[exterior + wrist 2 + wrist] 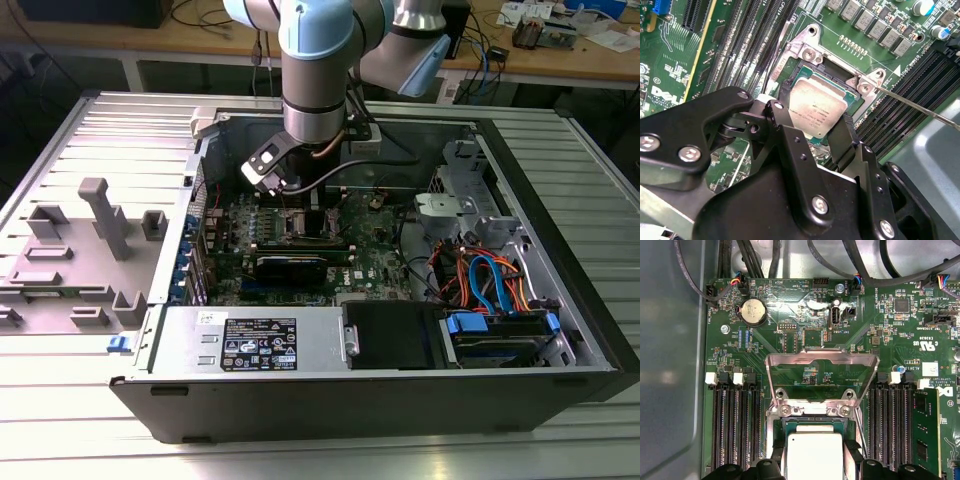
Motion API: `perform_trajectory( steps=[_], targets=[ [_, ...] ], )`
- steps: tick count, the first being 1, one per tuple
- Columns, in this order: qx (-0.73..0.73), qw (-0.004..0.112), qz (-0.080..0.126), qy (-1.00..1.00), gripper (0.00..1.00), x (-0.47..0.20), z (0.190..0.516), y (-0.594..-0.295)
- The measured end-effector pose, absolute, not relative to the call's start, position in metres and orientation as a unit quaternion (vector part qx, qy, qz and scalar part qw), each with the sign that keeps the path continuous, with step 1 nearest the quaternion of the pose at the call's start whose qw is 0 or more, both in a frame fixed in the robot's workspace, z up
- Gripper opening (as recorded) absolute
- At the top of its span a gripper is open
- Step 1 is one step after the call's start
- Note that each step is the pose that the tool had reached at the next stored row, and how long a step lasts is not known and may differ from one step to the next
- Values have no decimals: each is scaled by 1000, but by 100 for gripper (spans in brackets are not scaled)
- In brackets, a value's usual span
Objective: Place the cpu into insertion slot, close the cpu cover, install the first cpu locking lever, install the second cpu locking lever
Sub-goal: 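Place the cpu into insertion slot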
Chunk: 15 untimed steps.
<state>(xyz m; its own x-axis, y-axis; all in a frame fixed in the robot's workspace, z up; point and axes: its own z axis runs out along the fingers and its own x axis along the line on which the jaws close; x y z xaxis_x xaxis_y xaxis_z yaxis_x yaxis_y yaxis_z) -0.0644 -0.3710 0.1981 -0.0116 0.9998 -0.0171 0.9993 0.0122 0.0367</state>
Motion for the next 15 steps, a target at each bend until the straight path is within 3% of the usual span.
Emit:
perform_trajectory(
  steps=[15],
  targets=[
    [703,19,7,711,54,-64,198,-371]
  ],
)
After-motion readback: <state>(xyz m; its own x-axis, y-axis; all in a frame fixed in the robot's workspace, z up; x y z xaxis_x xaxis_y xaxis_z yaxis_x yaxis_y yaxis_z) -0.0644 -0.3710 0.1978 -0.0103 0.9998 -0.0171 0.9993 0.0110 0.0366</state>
